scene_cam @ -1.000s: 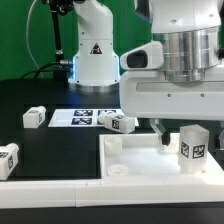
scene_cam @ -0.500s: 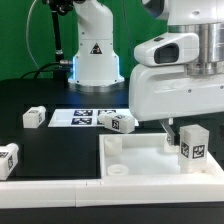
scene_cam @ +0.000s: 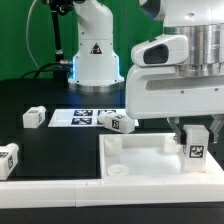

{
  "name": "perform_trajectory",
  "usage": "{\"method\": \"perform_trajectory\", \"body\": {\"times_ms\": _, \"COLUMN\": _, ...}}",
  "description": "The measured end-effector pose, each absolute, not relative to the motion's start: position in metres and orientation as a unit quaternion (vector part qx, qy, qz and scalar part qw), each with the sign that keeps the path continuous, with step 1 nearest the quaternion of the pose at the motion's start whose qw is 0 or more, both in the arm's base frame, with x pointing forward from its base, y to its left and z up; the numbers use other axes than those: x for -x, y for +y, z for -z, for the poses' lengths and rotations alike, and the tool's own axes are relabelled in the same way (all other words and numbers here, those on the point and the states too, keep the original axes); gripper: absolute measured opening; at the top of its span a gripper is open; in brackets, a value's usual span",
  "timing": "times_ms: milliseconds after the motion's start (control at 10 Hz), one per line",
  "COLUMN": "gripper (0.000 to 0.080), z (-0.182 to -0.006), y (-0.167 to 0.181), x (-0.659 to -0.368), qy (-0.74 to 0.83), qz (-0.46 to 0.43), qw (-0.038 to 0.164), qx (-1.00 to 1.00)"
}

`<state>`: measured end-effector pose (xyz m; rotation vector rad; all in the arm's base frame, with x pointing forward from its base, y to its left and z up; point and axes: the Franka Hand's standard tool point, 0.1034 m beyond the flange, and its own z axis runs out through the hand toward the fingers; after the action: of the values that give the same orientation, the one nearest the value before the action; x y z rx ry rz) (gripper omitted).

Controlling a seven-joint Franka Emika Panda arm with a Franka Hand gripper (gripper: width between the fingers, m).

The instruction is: Assemble one leg

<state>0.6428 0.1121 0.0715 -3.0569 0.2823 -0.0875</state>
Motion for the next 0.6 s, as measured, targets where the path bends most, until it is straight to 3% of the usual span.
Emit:
{"method": "perform_trajectory", "body": {"times_ms": 400, "gripper": 0.0290, "z": -0.0710, "y": 0.1116, "x": -0.6412, "qy": 0.352, "qz": 0.005, "qw": 0.041, "qx": 0.935}}
{"method": "perform_trajectory", "body": {"times_ms": 600, "gripper": 0.0290, "z": -0.0714, "y": 0.1116, "x": -0.6411, "qy": 0.512, "qz": -0.026, "qw": 0.065, "qx": 0.856}}
